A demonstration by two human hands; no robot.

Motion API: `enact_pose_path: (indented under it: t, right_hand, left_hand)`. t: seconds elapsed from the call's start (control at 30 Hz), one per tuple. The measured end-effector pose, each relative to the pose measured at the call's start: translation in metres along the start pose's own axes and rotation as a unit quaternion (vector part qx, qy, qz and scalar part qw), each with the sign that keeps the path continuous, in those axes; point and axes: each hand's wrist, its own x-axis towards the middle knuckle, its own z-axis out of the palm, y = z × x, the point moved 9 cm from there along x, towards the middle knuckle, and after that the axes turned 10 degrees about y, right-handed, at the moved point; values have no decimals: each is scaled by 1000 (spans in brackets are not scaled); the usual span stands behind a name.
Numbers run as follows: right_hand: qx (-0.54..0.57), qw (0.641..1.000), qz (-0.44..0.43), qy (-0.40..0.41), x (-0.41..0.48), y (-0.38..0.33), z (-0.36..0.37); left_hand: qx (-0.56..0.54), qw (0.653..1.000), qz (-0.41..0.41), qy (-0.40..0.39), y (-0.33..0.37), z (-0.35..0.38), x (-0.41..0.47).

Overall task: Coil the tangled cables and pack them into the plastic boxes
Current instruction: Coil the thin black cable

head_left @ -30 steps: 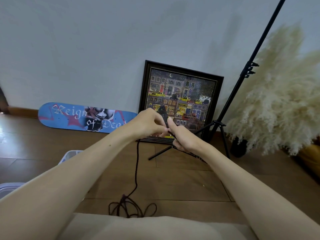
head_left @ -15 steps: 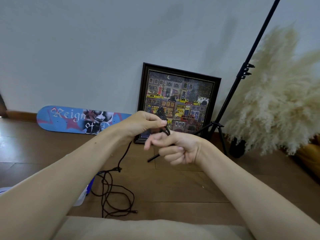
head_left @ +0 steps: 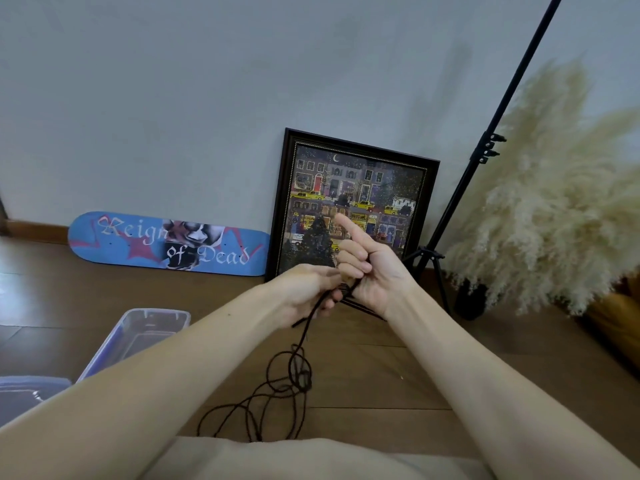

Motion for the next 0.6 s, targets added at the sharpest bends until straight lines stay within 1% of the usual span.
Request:
enact_pose_path:
  t: [0.07, 0.13, 0.2, 0.27, 0.33, 0.4, 0.5, 0.6]
  right_hand:
    - [1, 997, -46, 66, 4, -5, -13]
    - [-8, 993, -71, 96, 4, -8, -16]
    - [-48, 989, -96, 98, 5, -12, -16]
    - [-112, 982, -125, 92, 3, -16, -15]
    - [-171, 970, -154, 84, 1, -19, -14]
    - [-200, 961, -173, 83, 1, -21, -14]
    - [-198, 959, -185, 80, 1, -22, -14]
    - [-133, 977, -153, 72, 2, -18, -14]
  left_hand:
    - [50, 999, -16, -11, -7, 6, -3]
    - [79, 996, -29, -38, -11, 15, -7]
    - [102, 994, -18, -43, -8, 19, -8]
    - [139, 989, 6, -42, -2, 20, -8]
    - [184, 981, 18, -57, -3, 22, -10]
    - [228, 970, 25, -77, -6, 26, -14]
    - [299, 948, 51, -96, -6, 30, -15]
    - [394, 909, 81, -106, -11, 34, -12]
